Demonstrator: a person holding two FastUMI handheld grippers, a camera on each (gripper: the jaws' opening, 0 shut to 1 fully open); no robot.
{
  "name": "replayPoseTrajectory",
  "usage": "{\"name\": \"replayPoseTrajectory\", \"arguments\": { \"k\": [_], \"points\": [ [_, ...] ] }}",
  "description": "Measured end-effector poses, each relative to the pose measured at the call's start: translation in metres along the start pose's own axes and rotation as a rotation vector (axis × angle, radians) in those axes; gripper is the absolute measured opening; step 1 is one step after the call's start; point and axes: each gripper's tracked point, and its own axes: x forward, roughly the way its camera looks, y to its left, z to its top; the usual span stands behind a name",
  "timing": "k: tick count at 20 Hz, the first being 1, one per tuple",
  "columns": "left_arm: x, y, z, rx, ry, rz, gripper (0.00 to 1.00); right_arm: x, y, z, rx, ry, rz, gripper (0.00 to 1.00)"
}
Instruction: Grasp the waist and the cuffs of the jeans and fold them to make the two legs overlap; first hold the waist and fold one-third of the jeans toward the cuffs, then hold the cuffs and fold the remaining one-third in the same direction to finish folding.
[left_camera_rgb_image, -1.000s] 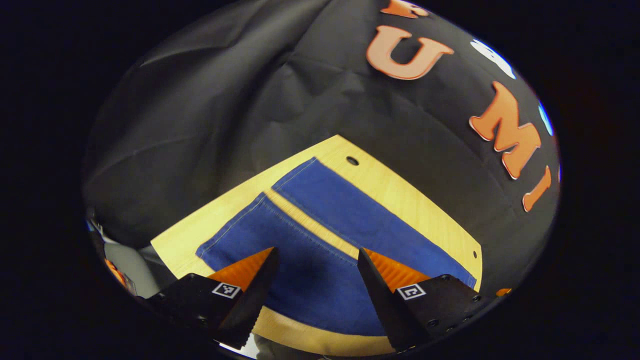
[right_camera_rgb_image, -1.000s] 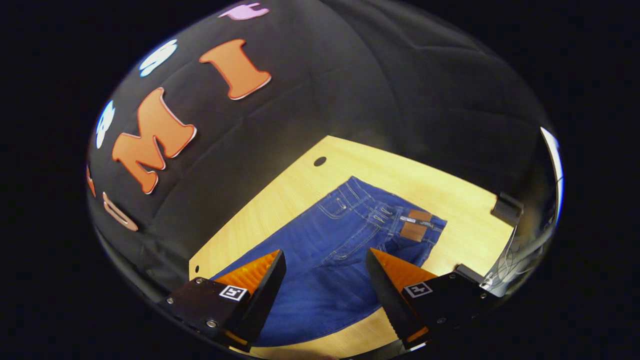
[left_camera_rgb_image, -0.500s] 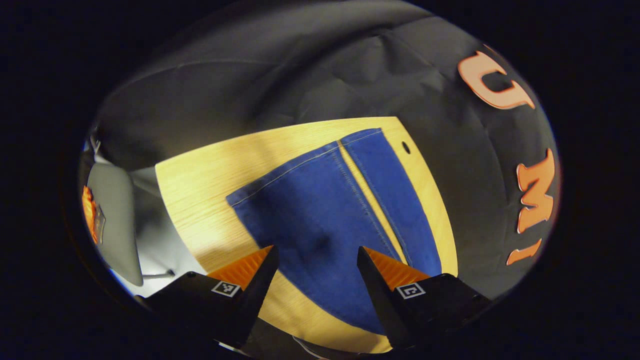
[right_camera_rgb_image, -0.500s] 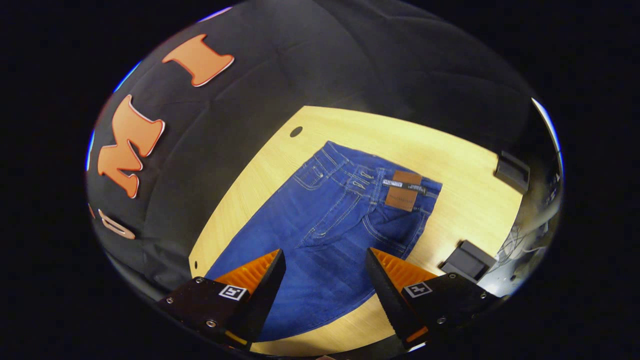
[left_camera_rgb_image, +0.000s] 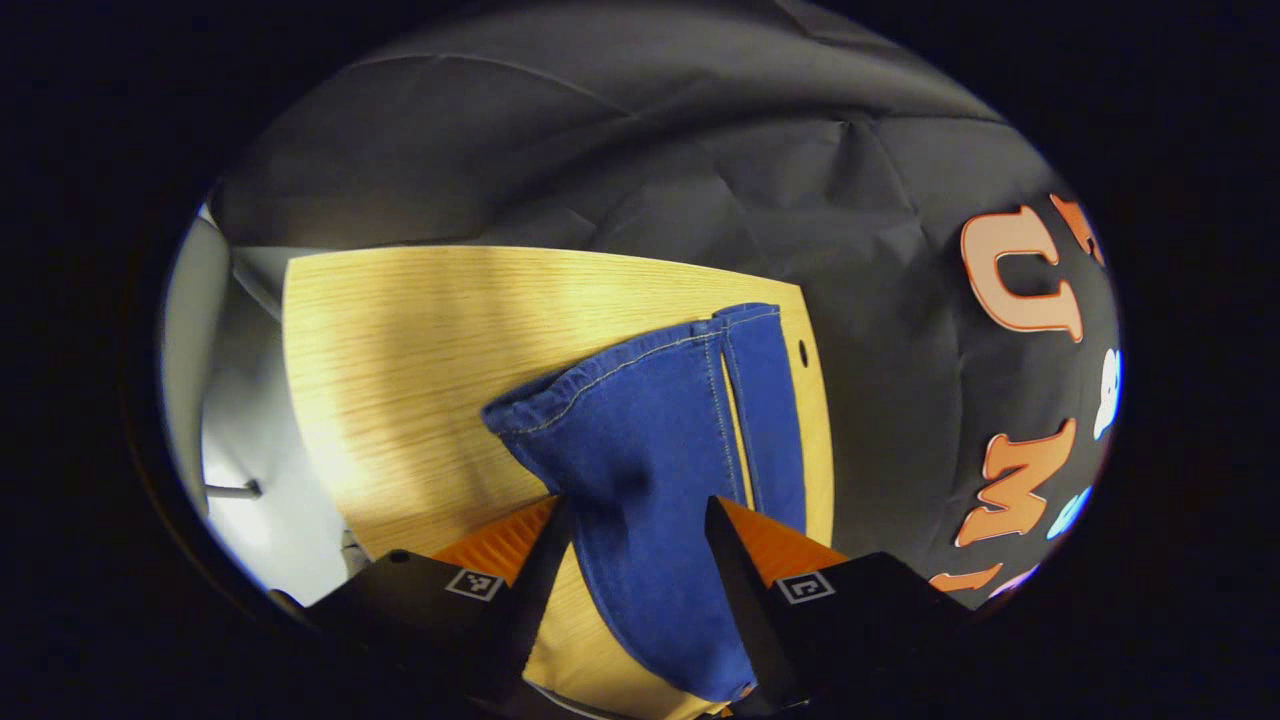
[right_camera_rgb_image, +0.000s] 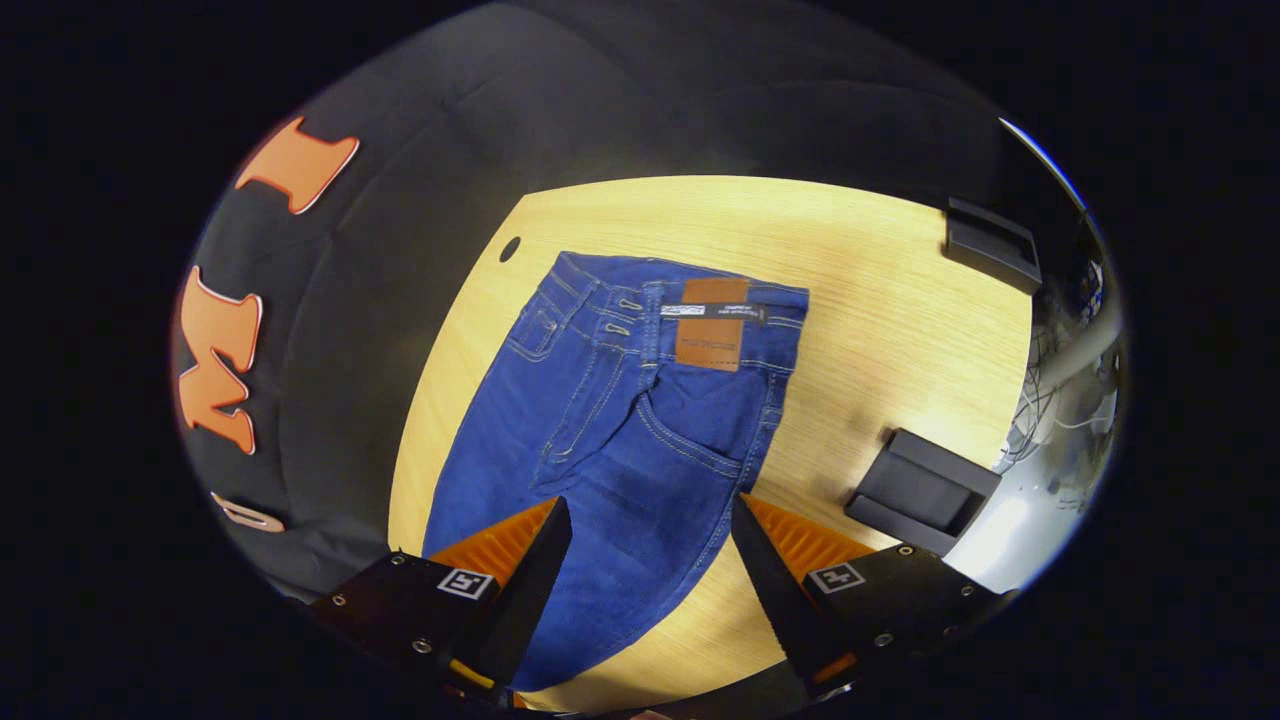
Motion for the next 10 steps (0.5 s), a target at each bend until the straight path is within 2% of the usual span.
{"name": "replayPoseTrajectory", "arguments": {
  "k": [3,5,8,10],
  "points": [
    [0.015,-0.008,0.006,-0.081,-0.012,-0.074,0.71,0.002,-0.016,0.008,0.061,-0.009,-0.01,0.98],
    [0.023,-0.004,0.005,-0.099,-0.015,-0.07,0.64,0.001,-0.026,0.012,0.091,-0.006,-0.015,0.98],
    [0.03,-0.002,0.007,-0.085,0.0,-0.039,0.35,0.001,-0.033,0.017,0.133,-0.008,0.0,0.98],
    [0.031,-0.006,0.005,-0.062,0.007,-0.037,0.27,-0.004,-0.036,0.025,0.173,-0.022,0.021,0.98]
  ]
}}
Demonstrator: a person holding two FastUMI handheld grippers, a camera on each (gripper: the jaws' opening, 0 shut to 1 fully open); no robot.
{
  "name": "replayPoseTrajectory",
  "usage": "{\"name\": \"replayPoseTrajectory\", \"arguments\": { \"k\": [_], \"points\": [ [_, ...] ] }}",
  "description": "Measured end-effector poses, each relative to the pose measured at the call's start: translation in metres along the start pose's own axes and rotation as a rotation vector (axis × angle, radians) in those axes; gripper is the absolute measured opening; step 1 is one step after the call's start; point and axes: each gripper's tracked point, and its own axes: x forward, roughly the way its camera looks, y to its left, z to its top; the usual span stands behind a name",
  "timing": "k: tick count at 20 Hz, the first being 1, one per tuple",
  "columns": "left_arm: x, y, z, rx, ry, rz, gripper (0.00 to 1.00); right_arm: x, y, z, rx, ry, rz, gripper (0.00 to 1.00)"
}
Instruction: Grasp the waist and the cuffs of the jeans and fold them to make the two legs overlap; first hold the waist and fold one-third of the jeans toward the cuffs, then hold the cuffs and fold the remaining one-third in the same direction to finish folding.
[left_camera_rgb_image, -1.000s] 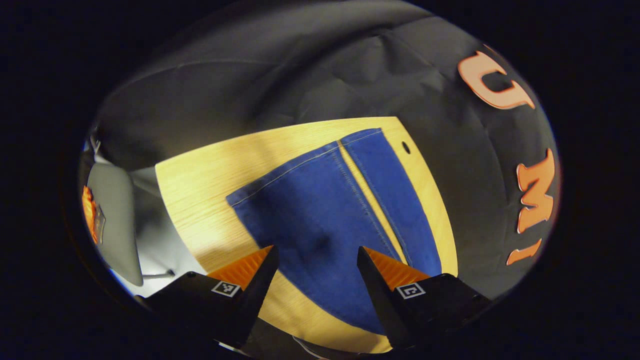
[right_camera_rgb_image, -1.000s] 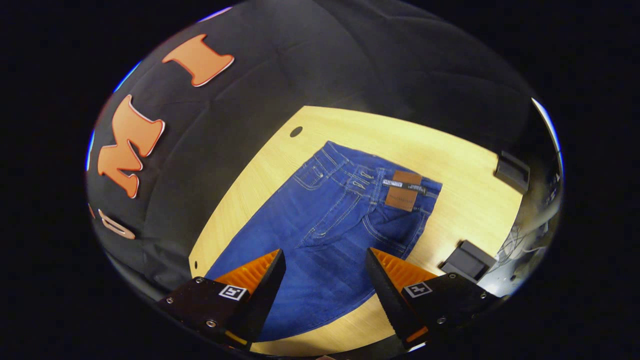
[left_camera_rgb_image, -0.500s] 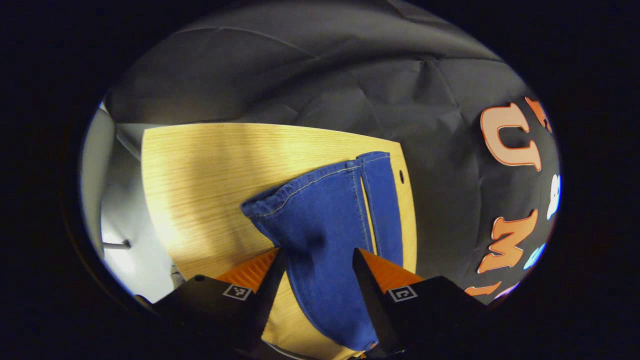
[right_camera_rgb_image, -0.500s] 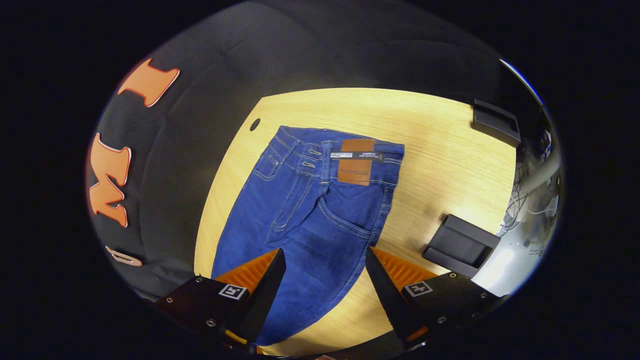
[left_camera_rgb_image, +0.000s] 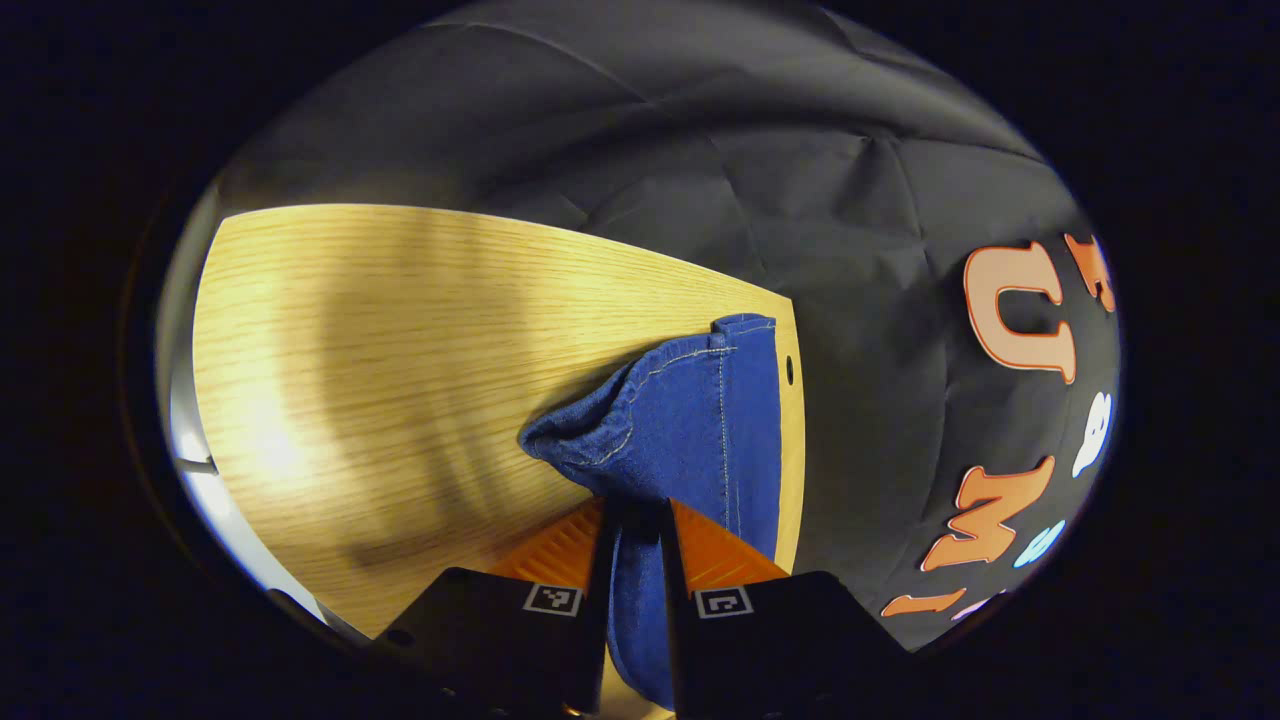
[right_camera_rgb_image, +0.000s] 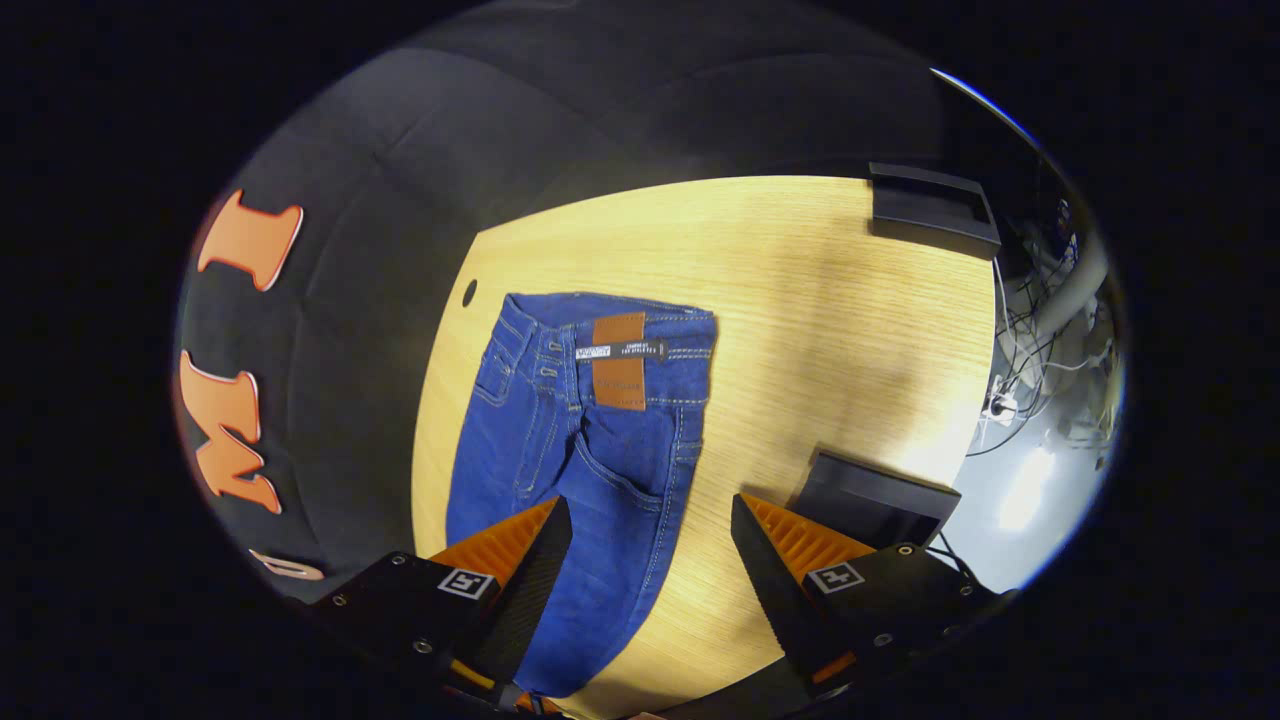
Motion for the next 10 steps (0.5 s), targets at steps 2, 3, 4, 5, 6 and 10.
{"name": "replayPoseTrajectory", "arguments": {
  "k": [2,3,4,5,6,10],
  "points": [
    [0.007,0.008,0.004,0.01,-0.022,0.054,0.16,0.001,-0.005,0.013,0.014,-0.017,0.004,0.98],
    [0.002,0.007,0.004,0.022,-0.022,0.063,0.05,0.005,-0.004,0.016,0.018,-0.009,0.005,0.98],
    [0.005,0.003,0.003,0.04,-0.022,0.075,0.05,0.009,-0.001,0.017,0.013,0.004,0.013,0.98],
    [0.007,0.002,0.005,0.059,-0.02,0.091,0.05,0.019,0.0,0.019,0.008,0.005,0.007,0.98],
    [0.009,-0.001,0.005,0.08,-0.018,0.1,0.05,0.024,0.0,0.018,0.001,0.01,-0.001,0.98],
    [0.005,-0.002,0.006,0.098,-0.03,0.128,0.04,0.044,0.01,0.028,0.054,-0.009,0.058,0.85]
  ]
}}
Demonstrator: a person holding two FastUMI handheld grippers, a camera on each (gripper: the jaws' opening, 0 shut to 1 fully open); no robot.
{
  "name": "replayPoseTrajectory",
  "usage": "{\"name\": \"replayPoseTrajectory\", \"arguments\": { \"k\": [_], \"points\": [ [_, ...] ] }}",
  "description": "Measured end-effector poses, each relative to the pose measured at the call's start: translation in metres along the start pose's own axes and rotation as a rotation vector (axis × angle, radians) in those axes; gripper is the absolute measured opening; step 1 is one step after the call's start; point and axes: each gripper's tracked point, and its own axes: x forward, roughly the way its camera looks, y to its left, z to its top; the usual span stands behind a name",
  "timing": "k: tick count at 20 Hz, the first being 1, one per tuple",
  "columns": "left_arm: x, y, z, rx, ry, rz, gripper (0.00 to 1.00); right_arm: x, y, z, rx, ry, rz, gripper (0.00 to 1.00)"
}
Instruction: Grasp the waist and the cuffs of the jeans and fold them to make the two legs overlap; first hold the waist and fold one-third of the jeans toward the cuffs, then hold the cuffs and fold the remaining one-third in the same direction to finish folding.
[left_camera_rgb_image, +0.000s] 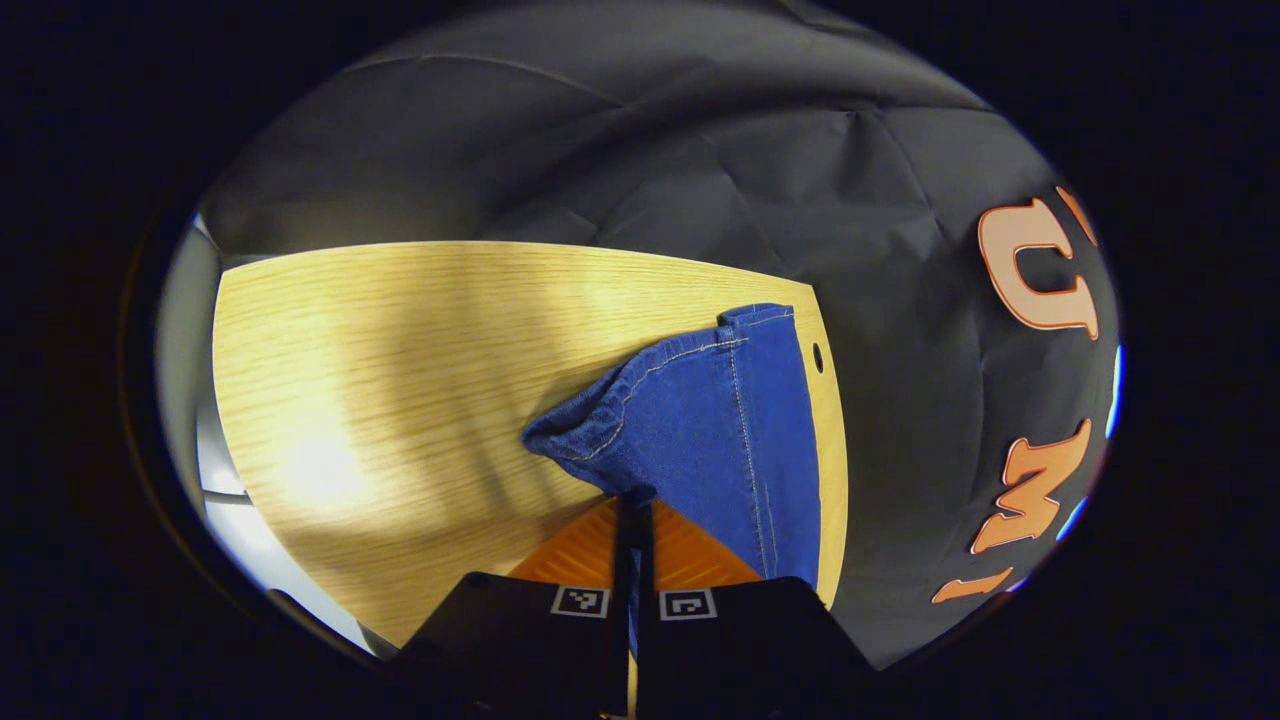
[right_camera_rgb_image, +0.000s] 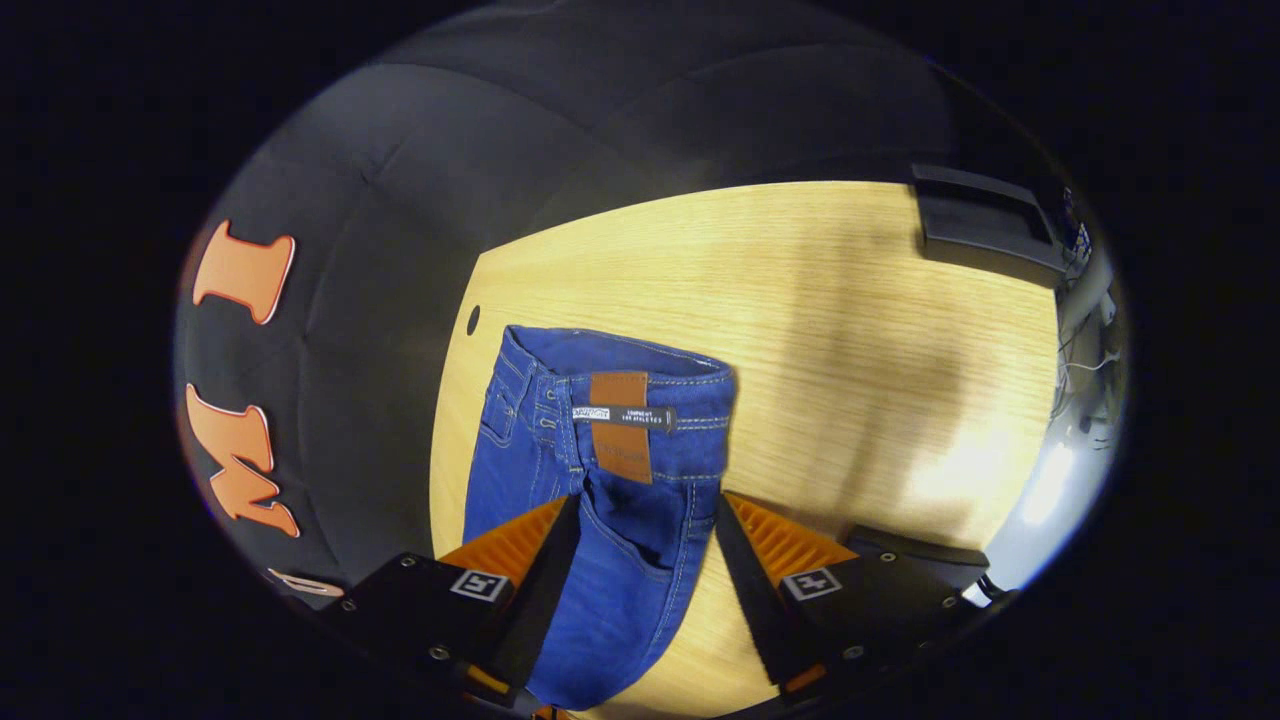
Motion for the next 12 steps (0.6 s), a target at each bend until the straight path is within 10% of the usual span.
{"name": "replayPoseTrajectory", "arguments": {
  "k": [7,12],
  "points": [
    [0.009,0.0,-0.005,0.046,-0.014,0.084,0.04,0.003,-0.013,0.011,0.081,-0.012,-0.072,0.1],
    [-0.032,-0.022,-0.001,0.103,-0.046,0.081,0.01,-0.006,-0.003,0.0,0.079,0.058,-0.023,0.06]
  ]
}}
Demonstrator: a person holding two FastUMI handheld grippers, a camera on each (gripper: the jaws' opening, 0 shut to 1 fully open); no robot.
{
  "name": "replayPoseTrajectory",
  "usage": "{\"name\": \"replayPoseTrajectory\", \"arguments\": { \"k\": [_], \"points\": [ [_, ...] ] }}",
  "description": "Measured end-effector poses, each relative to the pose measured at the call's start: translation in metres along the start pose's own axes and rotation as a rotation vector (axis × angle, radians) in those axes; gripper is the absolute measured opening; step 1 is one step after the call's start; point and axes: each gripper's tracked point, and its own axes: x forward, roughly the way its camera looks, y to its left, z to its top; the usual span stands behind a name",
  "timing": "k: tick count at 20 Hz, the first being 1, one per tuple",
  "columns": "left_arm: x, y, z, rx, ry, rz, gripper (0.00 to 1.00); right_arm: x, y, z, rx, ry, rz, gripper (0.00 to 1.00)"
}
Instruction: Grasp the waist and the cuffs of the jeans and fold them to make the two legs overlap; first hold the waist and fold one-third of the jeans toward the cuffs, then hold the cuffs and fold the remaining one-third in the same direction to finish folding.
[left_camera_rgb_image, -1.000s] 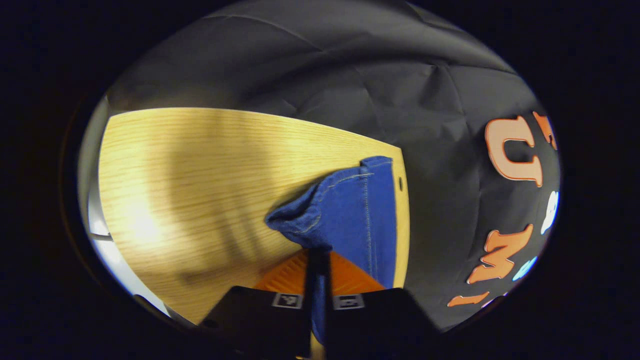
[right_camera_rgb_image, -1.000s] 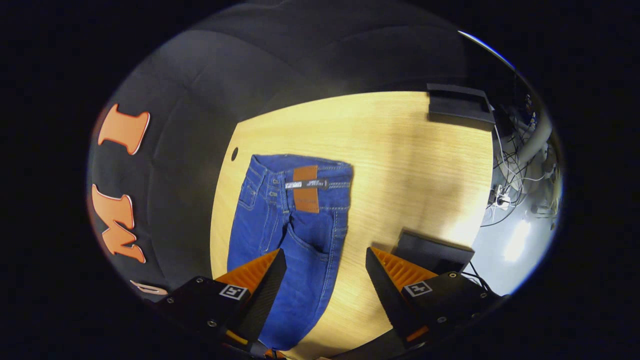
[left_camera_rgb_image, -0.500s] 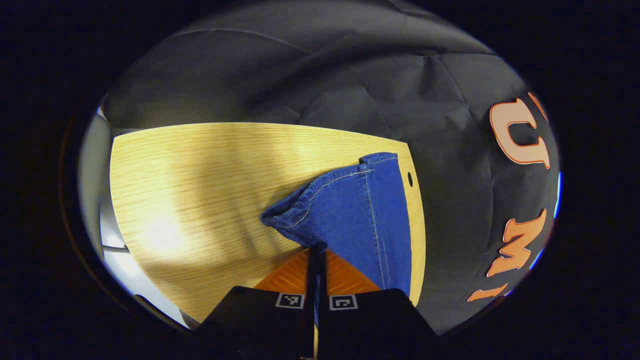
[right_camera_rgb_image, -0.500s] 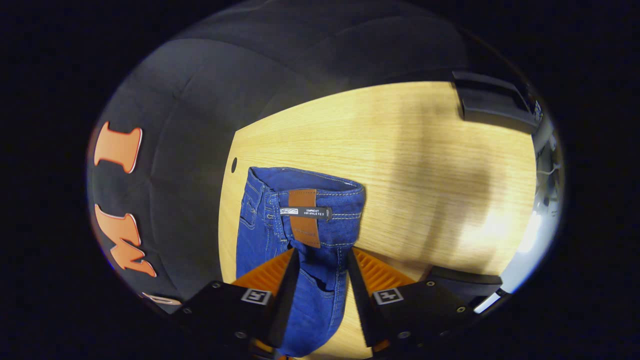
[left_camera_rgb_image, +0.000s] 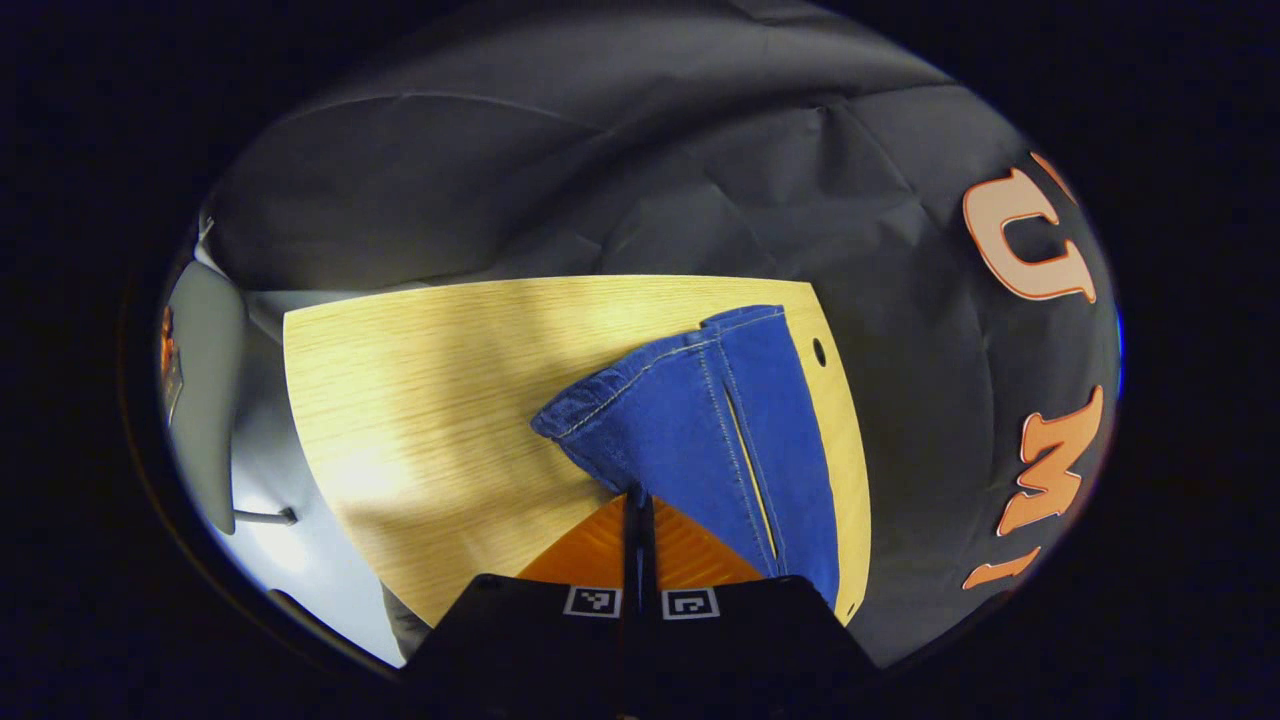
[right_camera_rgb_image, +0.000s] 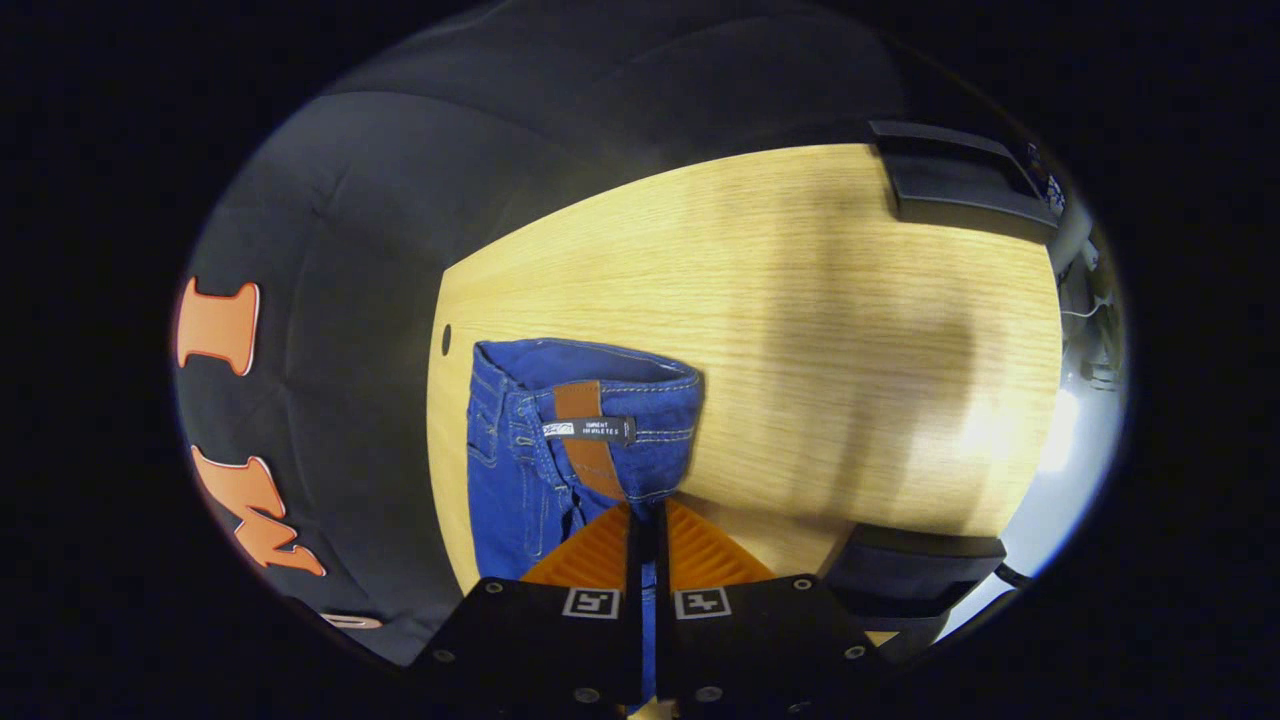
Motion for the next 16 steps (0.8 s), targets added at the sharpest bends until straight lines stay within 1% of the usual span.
{"name": "replayPoseTrajectory", "arguments": {
  "k": [2,3,5,7,9,10,11,14,16],
  "points": [
    [-0.008,-0.001,-0.007,0.019,0.009,0.036,0.01,-0.004,0.0,0.003,-0.033,0.006,-0.008,0.06],
    [-0.017,0.003,-0.01,0.03,0.013,0.064,0.01,-0.006,-0.001,0.005,-0.04,0.005,-0.029,0.06],
    [-0.032,-0.005,-0.009,0.049,0.012,0.082,0.01,-0.009,0.012,0.004,-0.071,0.021,-0.018,0.06],
    [-0.041,-0.021,-0.008,0.033,0.015,0.09,0.01,-0.013,0.026,0.006,-0.087,0.037,-0.015,0.06],
    [-0.048,-0.042,-0.006,0.04,0.018,0.084,0.01,-0.018,0.047,0.009,-0.118,0.027,-0.004,0.06],
    [-0.051,-0.056,-0.002,0.051,0.019,0.067,0.01,-0.018,0.054,0.011,-0.135,0.022,-0.003,0.06],
    [-0.05,-0.067,0.002,0.057,0.034,0.064,0.0,-0.02,0.063,0.009,-0.131,0.018,-0.003,0.06],
    [-0.032,-0.113,0.021,0.077,0.074,0.018,0.0,-0.01,0.108,0.004,-0.133,0.003,0.028,0.06],
    [-0.011,-0.131,0.034,0.094,0.096,0.029,0.0,-0.005,0.135,0.002,-0.14,-0.009,0.048,0.06]
  ]
}}
